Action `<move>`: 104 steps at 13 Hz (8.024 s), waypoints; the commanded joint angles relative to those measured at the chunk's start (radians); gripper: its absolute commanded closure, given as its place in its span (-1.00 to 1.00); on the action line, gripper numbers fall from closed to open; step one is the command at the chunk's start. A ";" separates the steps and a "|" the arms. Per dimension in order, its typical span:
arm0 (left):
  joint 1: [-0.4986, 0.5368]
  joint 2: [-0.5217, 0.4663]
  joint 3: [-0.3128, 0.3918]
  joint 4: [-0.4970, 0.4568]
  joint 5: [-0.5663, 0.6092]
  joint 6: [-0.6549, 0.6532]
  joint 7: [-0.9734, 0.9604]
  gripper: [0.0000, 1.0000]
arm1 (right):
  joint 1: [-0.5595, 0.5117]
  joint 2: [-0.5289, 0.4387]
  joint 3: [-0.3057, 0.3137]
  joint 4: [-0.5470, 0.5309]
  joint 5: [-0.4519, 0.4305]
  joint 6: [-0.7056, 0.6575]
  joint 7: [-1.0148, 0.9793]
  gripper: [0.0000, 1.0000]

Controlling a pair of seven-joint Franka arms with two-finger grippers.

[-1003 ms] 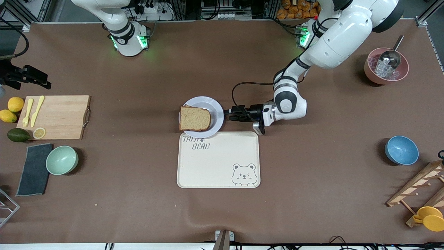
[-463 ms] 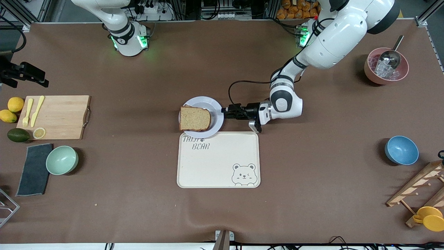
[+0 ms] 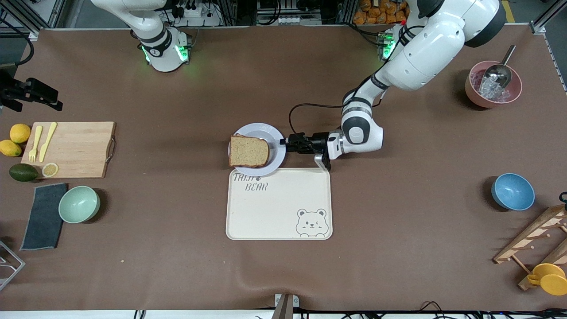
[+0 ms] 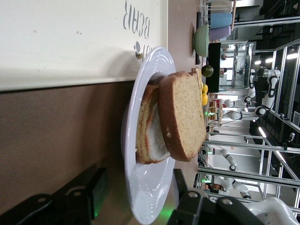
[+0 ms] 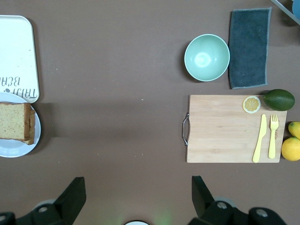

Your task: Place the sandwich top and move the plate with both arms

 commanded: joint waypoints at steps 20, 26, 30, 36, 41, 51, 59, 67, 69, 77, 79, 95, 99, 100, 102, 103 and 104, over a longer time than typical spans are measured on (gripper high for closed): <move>-0.047 0.113 0.006 0.122 -0.028 0.012 0.069 0.71 | -0.052 -0.028 0.041 -0.023 -0.005 0.000 0.015 -1.00; -0.034 0.110 0.004 0.117 -0.028 0.010 0.130 1.00 | -0.046 -0.029 0.038 -0.025 0.050 0.035 0.021 -1.00; -0.032 0.099 0.003 0.111 -0.053 0.005 0.121 1.00 | -0.046 -0.033 0.038 -0.026 0.051 0.050 0.022 -1.00; 0.012 0.073 -0.069 0.073 -0.082 0.005 0.119 1.00 | -0.049 -0.036 0.035 -0.023 0.051 0.046 0.022 -1.00; 0.104 0.064 -0.177 0.051 -0.082 0.005 0.116 1.00 | -0.049 -0.034 0.037 -0.023 0.051 0.047 0.022 -1.00; 0.250 -0.010 -0.194 0.080 -0.050 -0.018 0.067 1.00 | -0.046 -0.033 0.037 -0.025 0.051 0.046 0.021 -1.00; 0.308 0.010 -0.125 0.176 0.153 -0.037 -0.123 1.00 | -0.044 -0.031 0.037 -0.023 0.051 0.044 0.021 -1.00; 0.319 0.122 0.029 0.252 0.219 -0.194 -0.121 1.00 | -0.041 -0.029 0.038 -0.025 0.050 0.041 0.021 -1.00; 0.319 0.139 0.032 0.255 0.225 -0.194 -0.121 1.00 | -0.041 -0.029 0.038 -0.025 0.050 0.041 0.021 -1.00; 0.296 0.187 0.052 0.255 0.225 -0.194 -0.112 1.00 | -0.042 -0.029 0.038 -0.025 0.050 0.041 0.021 -1.00; 0.292 0.187 0.072 0.255 0.226 -0.194 -0.112 1.00 | -0.041 -0.029 0.038 -0.025 0.050 0.041 0.021 -1.00; 0.272 0.168 0.167 0.277 0.345 -0.196 -0.153 -1.00 | -0.042 -0.026 0.038 -0.023 0.042 0.043 0.021 -1.00; 0.275 0.134 0.165 0.271 0.345 -0.221 -0.268 -1.00 | -0.029 -0.023 0.040 -0.026 0.041 0.044 0.021 -1.00; 0.279 0.127 0.167 0.271 0.345 -0.244 -0.302 -1.00 | -0.030 -0.023 0.040 -0.025 0.041 0.046 0.021 -1.00; 0.305 0.104 0.165 0.275 0.425 -0.258 -0.374 -1.00 | -0.033 -0.023 0.040 -0.023 0.041 0.046 0.021 -1.00; 0.322 0.098 0.161 0.281 0.476 -0.258 -0.419 -1.00 | -0.032 -0.023 0.040 -0.025 0.041 0.047 0.021 -1.00; 0.334 0.084 0.156 0.286 0.507 -0.265 -0.465 -1.00 | -0.032 -0.023 0.040 -0.023 0.041 0.049 0.021 -1.00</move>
